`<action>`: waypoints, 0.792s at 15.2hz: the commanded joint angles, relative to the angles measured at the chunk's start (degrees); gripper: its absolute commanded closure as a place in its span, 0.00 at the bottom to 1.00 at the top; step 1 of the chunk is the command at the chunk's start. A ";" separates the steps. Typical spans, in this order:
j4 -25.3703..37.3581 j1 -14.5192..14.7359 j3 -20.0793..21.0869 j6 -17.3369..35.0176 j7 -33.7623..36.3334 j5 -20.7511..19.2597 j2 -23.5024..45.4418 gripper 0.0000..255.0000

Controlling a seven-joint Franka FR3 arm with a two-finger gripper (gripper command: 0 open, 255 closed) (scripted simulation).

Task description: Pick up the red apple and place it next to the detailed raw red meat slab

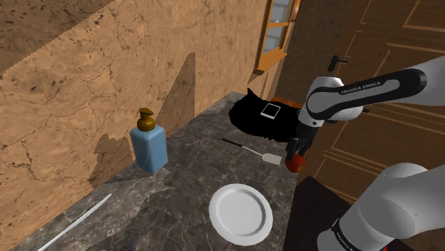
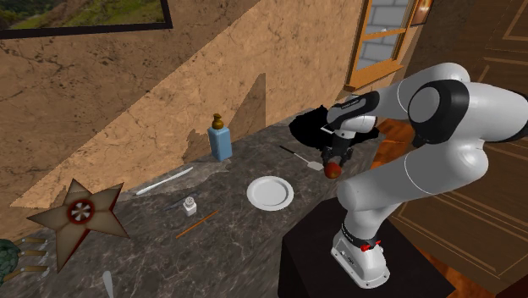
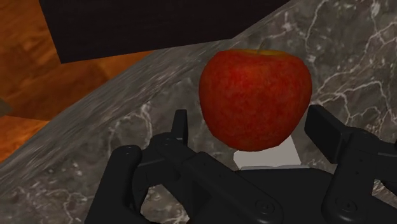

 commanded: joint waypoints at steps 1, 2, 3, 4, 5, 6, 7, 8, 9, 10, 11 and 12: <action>-0.10 -0.04 -0.01 -0.01 -0.01 -0.13 0.08 0.00; -0.11 -0.02 0.01 -0.01 0.03 -0.11 0.06 0.00; 0.03 -0.08 0.00 -0.25 0.00 -0.15 -0.03 0.00; 1.39 -0.35 0.14 -2.70 0.18 -0.38 -1.13 0.00; 2.83 -0.57 0.26 -5.08 0.33 -0.56 -2.07 0.00; 4.34 -0.75 0.38 -7.38 0.45 -0.69 -2.87 0.00; 5.57 -0.87 0.45 -9.15 0.52 -0.78 -3.40 0.00; 5.57 -0.87 0.46 -9.15 0.52 -0.77 -3.40 0.00; 5.57 -0.87 0.46 -9.15 0.52 -0.77 -3.41 0.00; 5.57 -0.87 0.46 -9.15 0.52 -0.77 -3.41 0.00; 5.57 -0.87 0.46 -9.15 0.52 -0.77 -3.40 0.00; 5.57 -0.87 0.46 -9.15 0.52 -0.77 -3.40 0.00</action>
